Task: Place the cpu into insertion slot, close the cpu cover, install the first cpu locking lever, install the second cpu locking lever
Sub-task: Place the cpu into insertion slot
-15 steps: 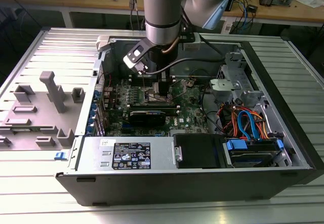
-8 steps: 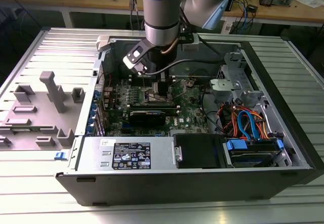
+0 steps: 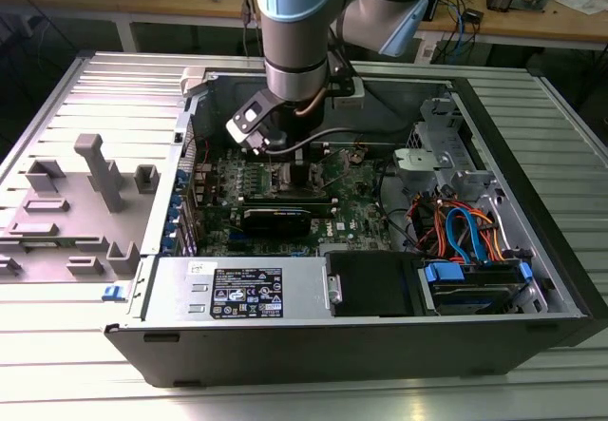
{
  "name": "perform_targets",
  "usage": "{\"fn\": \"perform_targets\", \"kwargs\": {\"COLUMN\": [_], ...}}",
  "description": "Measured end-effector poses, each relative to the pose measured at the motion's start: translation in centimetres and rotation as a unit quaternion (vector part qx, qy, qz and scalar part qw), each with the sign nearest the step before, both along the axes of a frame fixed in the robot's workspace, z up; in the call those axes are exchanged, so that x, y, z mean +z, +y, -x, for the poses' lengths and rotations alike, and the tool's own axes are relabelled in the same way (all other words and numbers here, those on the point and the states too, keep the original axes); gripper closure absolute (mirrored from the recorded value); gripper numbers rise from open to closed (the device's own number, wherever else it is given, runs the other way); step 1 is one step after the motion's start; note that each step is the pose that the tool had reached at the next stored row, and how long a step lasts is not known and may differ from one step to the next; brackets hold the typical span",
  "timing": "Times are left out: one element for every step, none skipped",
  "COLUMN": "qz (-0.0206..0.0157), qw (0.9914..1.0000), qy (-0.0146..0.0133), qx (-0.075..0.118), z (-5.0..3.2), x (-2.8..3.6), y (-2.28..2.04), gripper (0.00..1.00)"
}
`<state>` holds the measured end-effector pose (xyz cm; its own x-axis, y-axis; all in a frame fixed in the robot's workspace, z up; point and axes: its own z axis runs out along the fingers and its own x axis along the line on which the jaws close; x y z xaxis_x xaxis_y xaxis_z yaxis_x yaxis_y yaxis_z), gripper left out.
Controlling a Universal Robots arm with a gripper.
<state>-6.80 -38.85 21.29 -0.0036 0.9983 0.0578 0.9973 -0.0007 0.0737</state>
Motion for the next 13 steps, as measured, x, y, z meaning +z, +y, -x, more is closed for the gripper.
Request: {"fn": "perform_targets", "kwargs": {"qz": [0.0001, 0.0002, 0.0001, 0.0, 0.0, 0.0, -0.0001, 0.0, 0.0, 0.0, 0.0, 0.0, 0.0], "qw": [1.0, 1.0, 1.0, 1.0, 1.0, 1.0, 1.0, 1.0, 1.0, 1.0, 1.0, 1.0, 1.0], "qy": [0.0001, 0.0001, -0.0001, -0.0002, -0.0002, -0.0002, -0.0003, -0.0002, -0.0002, -0.0002, -0.0002, -0.0002, -0.0002], "qx": [0.0, 0.0, 0.0, 0.0, 0.0, 0.0, 0.0, 0.0, 0.0, 0.001, 0.002, 0.002, 0.003], "z": [0.04, 0.08, 0.11, 0.11, 0.11, 0.11, 0.11, 0.12, 0.12, 0.13, 0.12, 0.13, 0.12], "x": [-0.02, -0.04, -0.05, -0.05, -0.06, -0.09, -0.14, -0.18, -0.22, -0.28, -0.35, -0.4, -0.47], "y": [0.0, -0.01, 0.0, 0.0, 0.0, 0.0, 0.02, 0.05, 0.09, 0.12, 0.15, 0.19, 0.22], "gripper": [0.46, 0.46, 0.46, 0.46, 0.46, 0.46, 0.46, 0.46, 0.46, 0.46, 0.46, 0.46, 0.46]}}
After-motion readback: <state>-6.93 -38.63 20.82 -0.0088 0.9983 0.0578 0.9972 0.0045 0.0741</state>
